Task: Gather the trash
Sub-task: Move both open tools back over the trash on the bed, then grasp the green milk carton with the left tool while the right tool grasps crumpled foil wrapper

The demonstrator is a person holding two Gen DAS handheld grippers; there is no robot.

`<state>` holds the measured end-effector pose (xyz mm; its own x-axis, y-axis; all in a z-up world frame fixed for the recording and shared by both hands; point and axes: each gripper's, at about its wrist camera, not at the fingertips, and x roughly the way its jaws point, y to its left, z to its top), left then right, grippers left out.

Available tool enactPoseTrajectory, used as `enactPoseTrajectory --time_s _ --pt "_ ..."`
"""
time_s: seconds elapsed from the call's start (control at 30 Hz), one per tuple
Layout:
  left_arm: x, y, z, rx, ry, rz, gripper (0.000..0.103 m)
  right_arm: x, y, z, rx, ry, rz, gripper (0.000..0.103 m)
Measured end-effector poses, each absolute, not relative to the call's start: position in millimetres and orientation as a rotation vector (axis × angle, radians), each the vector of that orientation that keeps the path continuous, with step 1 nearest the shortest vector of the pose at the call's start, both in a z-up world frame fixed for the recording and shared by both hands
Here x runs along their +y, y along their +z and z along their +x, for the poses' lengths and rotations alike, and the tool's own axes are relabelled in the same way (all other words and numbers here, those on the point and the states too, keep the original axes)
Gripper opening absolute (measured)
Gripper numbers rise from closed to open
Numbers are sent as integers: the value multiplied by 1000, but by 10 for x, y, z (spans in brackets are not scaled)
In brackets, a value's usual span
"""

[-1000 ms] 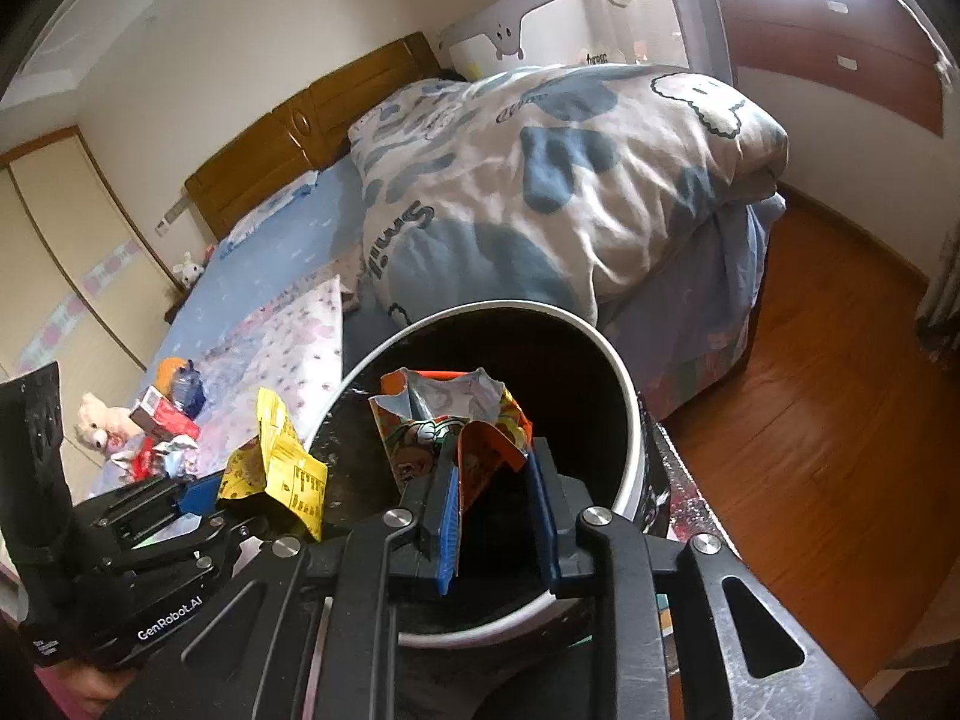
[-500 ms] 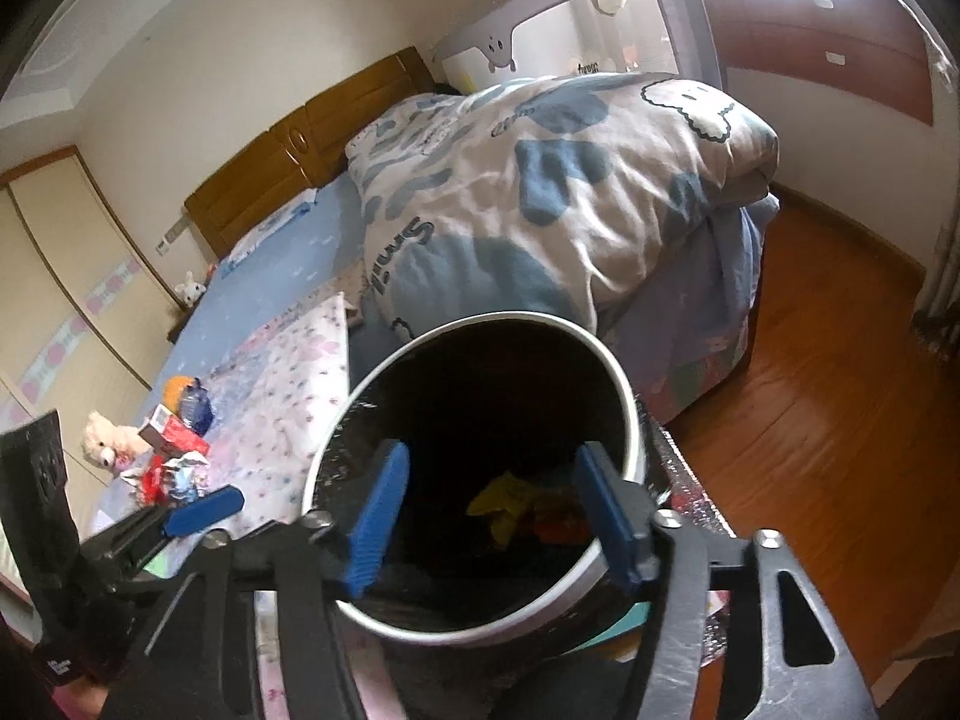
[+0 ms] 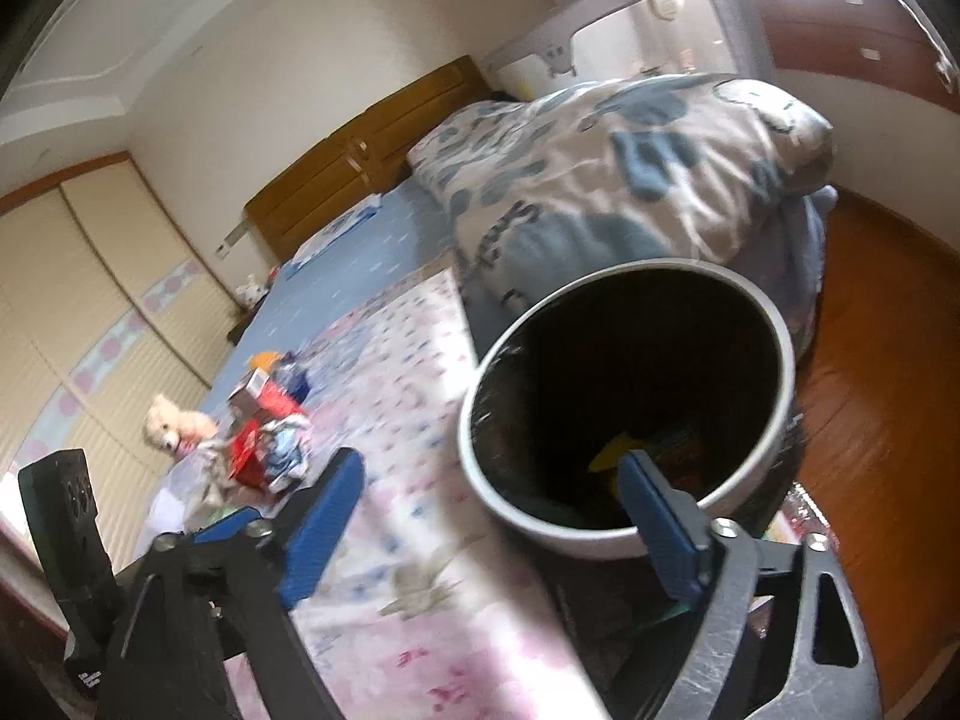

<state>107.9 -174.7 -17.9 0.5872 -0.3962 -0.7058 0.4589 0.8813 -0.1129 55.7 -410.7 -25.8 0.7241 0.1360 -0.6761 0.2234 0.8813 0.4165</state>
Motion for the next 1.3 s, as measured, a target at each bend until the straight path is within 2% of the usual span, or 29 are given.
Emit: enactPoseTrajectory --time_s 0.9,1.3 --pt "-49 -483 968 845 -255 -90 81 -2699 -585 989 883 211 384 93" --pt "290 -557 1371 905 -316 35 88 -2418 -717 1356 909 245 318 93"
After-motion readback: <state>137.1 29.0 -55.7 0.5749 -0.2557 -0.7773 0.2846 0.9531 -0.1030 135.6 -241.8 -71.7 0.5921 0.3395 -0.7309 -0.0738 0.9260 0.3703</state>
